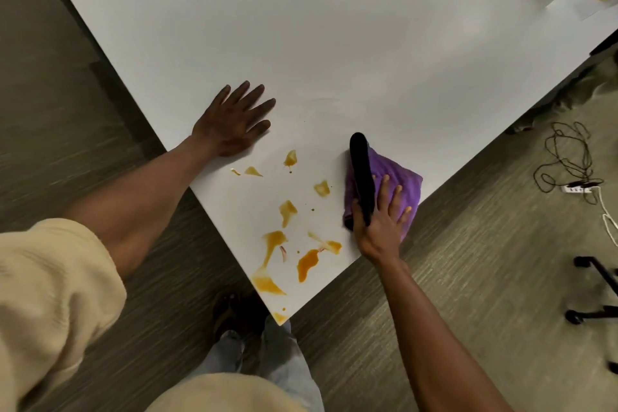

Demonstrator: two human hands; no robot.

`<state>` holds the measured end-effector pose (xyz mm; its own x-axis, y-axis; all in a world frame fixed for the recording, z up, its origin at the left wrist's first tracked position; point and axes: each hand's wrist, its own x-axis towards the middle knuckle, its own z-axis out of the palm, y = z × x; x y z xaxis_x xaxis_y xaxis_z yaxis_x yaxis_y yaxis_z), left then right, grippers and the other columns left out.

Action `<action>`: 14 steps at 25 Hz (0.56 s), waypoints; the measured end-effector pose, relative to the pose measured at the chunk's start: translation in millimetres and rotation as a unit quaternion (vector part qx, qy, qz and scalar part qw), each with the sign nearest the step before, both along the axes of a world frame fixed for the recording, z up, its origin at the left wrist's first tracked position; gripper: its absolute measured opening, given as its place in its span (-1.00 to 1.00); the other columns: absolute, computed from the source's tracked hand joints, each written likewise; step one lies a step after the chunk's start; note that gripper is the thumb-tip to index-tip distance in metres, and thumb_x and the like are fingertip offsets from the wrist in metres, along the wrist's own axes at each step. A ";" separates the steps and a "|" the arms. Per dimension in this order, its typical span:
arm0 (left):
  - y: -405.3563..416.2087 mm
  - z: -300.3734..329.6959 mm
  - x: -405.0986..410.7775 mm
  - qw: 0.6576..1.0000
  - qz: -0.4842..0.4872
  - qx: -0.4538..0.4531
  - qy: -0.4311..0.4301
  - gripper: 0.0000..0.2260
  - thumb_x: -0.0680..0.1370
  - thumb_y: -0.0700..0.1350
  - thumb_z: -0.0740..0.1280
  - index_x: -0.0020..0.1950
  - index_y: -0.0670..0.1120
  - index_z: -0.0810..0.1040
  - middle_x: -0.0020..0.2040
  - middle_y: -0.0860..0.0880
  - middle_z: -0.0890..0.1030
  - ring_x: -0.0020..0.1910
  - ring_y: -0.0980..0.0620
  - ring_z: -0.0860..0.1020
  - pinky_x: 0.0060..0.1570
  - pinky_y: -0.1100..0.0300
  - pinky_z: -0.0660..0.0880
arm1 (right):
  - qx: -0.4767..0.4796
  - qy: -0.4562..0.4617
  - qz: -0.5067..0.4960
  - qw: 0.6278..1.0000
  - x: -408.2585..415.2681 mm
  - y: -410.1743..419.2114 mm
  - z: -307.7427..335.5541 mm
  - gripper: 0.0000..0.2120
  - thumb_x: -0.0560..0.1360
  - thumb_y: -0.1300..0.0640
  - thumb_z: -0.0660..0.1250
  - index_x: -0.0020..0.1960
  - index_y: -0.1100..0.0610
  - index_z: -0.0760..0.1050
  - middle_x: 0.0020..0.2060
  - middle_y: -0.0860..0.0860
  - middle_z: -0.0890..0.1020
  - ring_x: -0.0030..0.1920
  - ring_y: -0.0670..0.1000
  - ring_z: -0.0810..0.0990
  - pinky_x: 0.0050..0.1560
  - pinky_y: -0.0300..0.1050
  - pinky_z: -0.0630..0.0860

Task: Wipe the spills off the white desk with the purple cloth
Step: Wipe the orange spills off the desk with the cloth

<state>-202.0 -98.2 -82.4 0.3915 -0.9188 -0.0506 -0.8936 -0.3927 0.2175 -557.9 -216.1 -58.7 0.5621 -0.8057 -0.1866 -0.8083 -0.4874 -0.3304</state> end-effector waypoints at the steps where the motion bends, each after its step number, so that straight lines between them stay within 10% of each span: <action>1: 1.1 -0.3 -0.1 1.000 0.000 0.002 0.002 -0.45 0.67 0.28 -0.12 0.67 0.21 0.00 0.69 0.07 -0.02 0.67 -0.01 -0.10 0.62 -0.09 -0.14 | 0.007 -0.007 0.000 1.000 7.8 10.5 1.5 -0.27 0.68 -0.18 0.03 0.46 -0.22 -0.55 0.60 -0.07 -0.24 0.65 0.14 -0.24 0.58 0.27 -0.30; 6: 1.0 0.6 1.4 1.000 -0.010 0.002 0.004 -0.47 0.70 0.26 -0.08 0.67 0.21 0.01 0.69 0.06 -0.01 0.67 -0.01 -0.10 0.62 -0.07 -0.15 | 0.014 -0.024 0.153 0.988 -57.2 21.4 -5.3 -0.36 0.65 -0.24 -0.05 0.58 -0.31 -0.39 0.65 -0.16 -0.18 0.64 0.00 -0.28 0.61 0.27 -0.21; 14: 2.1 -1.5 -1.8 1.000 -0.002 -0.007 -0.003 -0.42 0.65 0.32 -0.17 0.67 0.22 0.03 0.69 0.07 0.03 0.67 -0.01 -0.06 0.62 -0.10 -0.11 | 0.007 -0.038 0.045 0.998 -8.2 31.3 -7.3 -0.26 0.63 -0.24 -0.01 0.45 -0.36 -0.58 0.61 -0.05 -0.20 0.63 0.18 -0.26 0.58 0.29 -0.28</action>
